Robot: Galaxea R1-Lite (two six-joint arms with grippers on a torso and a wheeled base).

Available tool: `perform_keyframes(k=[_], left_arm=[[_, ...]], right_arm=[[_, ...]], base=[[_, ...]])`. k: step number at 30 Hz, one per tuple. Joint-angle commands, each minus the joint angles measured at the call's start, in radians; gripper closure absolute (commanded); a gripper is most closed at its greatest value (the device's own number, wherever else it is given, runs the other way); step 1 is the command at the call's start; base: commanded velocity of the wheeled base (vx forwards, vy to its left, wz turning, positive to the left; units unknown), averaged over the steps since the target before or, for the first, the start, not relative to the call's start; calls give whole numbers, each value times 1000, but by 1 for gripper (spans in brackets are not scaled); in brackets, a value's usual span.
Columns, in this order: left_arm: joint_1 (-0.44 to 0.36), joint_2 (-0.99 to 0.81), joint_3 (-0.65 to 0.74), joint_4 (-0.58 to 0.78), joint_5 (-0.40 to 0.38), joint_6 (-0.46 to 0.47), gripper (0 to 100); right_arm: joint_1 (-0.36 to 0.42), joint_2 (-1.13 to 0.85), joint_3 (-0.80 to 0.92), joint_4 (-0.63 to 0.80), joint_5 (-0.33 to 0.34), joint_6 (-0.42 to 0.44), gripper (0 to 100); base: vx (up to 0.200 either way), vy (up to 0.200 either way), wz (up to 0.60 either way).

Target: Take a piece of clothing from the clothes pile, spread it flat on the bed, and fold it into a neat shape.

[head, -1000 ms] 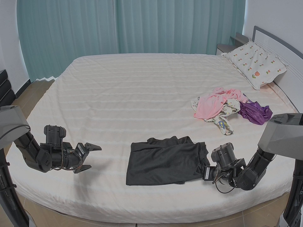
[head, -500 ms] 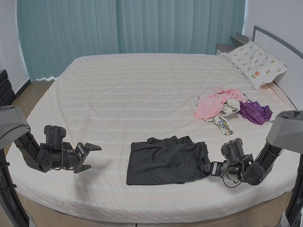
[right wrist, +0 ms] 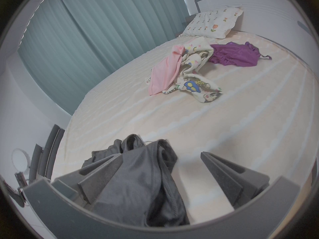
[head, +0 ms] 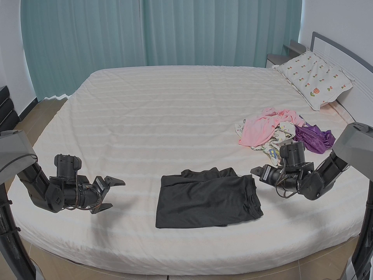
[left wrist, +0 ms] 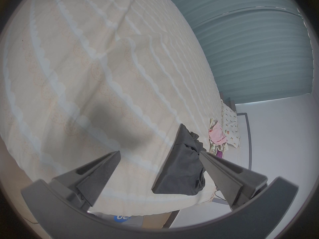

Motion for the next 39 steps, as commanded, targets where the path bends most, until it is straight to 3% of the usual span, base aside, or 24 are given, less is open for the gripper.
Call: perform_keyframes(k=[1, 11, 12, 21, 39], left_arm=[[0, 2, 0, 0, 1, 0, 0], [0, 0, 2, 0, 2, 0, 0], [0, 2, 2, 0, 2, 0, 0], [0, 2, 2, 0, 2, 0, 0], [0, 2, 2, 0, 4, 0, 0]], right_arm=[[7, 190, -197, 69, 20, 64, 0], [9, 301, -363, 172, 118, 166, 0], [7, 312, -372, 173, 123, 172, 100], [-16, 302, -455, 172, 121, 273, 100], [-36, 295, -415, 11, 124, 338, 100]], base=[[0, 0, 0], [0, 0, 0], [0, 0, 0], [0, 0, 0], [0, 0, 0]])
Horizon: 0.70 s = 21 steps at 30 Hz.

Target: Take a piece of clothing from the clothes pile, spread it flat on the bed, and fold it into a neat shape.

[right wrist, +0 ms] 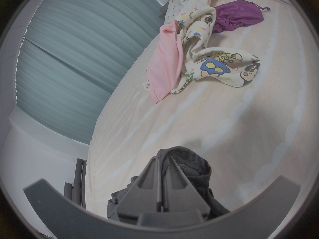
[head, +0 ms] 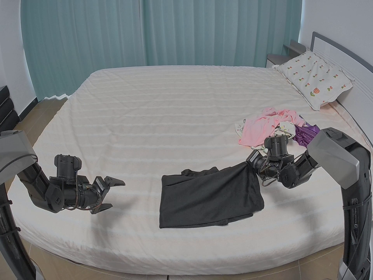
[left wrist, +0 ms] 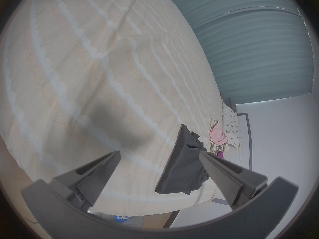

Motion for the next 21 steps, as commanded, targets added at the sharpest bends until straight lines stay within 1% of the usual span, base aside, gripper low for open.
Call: perform_keyframes(k=[1, 2, 3, 8, 13, 15, 18, 19, 21], left_arm=[[0, 1, 0, 0, 0, 0, 0], [0, 1, 0, 0, 0, 0, 0], [-2, 1, 0, 0, 0, 0, 0], [0, 1, 0, 0, 0, 0, 0], [0, 1, 0, 0, 0, 0, 0], [-2, 1, 0, 0, 0, 0, 0], [0, 1, 0, 0, 0, 0, 0], [0, 1, 0, 0, 0, 0, 0], [0, 1, 0, 0, 0, 0, 0]], right_arm=[[-1, 6, 14, 4, 3, 0, 100], [-1, 6, 14, 4, 3, 0, 100], [0, 15, 12, 4, 3, -2, 0], [-12, 23, 16, -7, 1, -8, 0], [-50, -31, 80, -10, 6, -59, 0], [-56, -68, 146, -14, 38, -97, 0], [-70, -118, 264, -50, 113, -172, 0], [-76, -138, 328, -89, 166, -220, 0], [-84, -149, 399, -140, 218, -276, 0]], base=[[0, 0, 0], [0, 0, 0], [0, 0, 0], [0, 0, 0], [0, 0, 0], [0, 0, 0], [0, 0, 0], [0, 0, 0], [0, 0, 0]])
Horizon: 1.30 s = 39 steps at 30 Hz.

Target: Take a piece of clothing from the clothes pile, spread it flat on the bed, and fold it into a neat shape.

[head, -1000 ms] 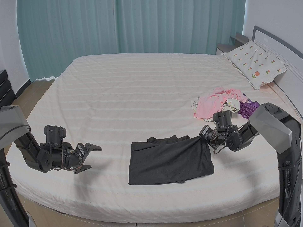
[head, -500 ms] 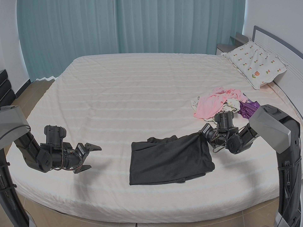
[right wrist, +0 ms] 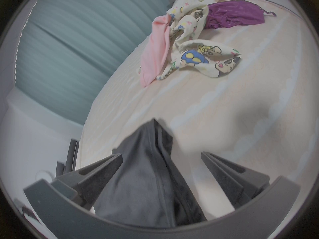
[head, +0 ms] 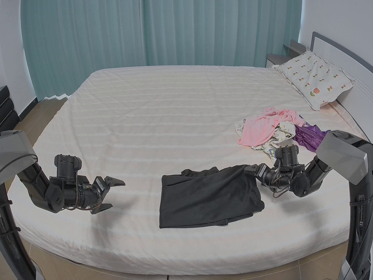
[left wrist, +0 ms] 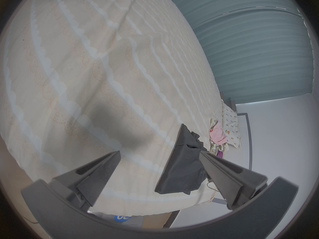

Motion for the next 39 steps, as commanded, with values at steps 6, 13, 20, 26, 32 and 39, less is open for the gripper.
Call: perform_keyframes(k=[6, 13, 20, 26, 32, 39], left_arm=[[0, 1, 0, 0, 0, 0, 0], [0, 1, -1, 0, 0, 0, 0], [0, 6, -3, 0, 0, 0, 0], [0, 6, -4, 0, 0, 0, 0], [0, 6, -4, 0, 0, 0, 0], [0, 6, -4, 0, 0, 0, 0]], right_arm=[[-21, -84, 264, -116, 146, -186, 0], [-23, -88, 299, -105, 187, -199, 100], [-30, -94, 342, -96, 201, -204, 100], [-40, -104, 362, -96, 201, -206, 100], [-53, -119, 382, -85, 203, -236, 100], [-56, -131, 374, 7, 201, -295, 0]], base=[[0, 0, 0], [0, 0, 0], [0, 0, 0], [0, 0, 0], [0, 0, 0], [0, 0, 0]])
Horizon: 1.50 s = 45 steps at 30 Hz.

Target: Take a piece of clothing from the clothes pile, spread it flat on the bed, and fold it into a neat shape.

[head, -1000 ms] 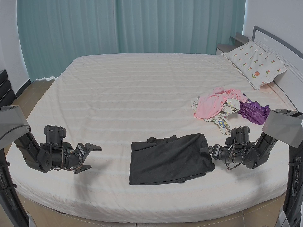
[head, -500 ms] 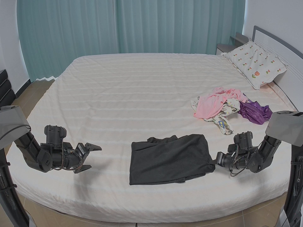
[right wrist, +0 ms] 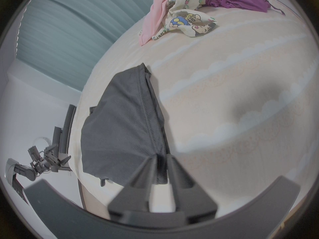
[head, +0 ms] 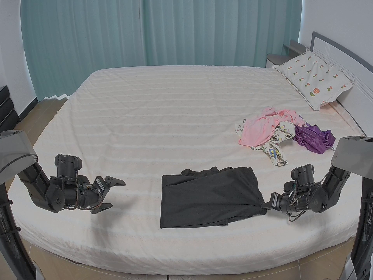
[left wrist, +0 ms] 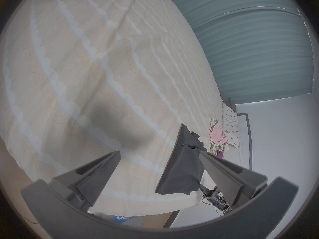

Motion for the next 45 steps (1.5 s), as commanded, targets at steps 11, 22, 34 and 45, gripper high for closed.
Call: perform_keyframes(k=[11, 22, 34, 45], left_arm=[[0, 2, 0, 0, 0, 0, 0], [-4, 5, 2, 0, 28, 0, 0], [-4, 3, 5, 0, 28, -3, 0], [-4, 3, 5, 0, 28, -5, 0]], right_arm=[[-12, -39, -146, 34, 1, 68, 0], [44, 163, -431, 37, -73, 281, 0], [59, 245, -560, 39, -124, 294, 100], [45, 240, -604, 34, -193, 372, 100]], base=[[0, 0, 0], [0, 0, 0], [0, 0, 0], [0, 0, 0]])
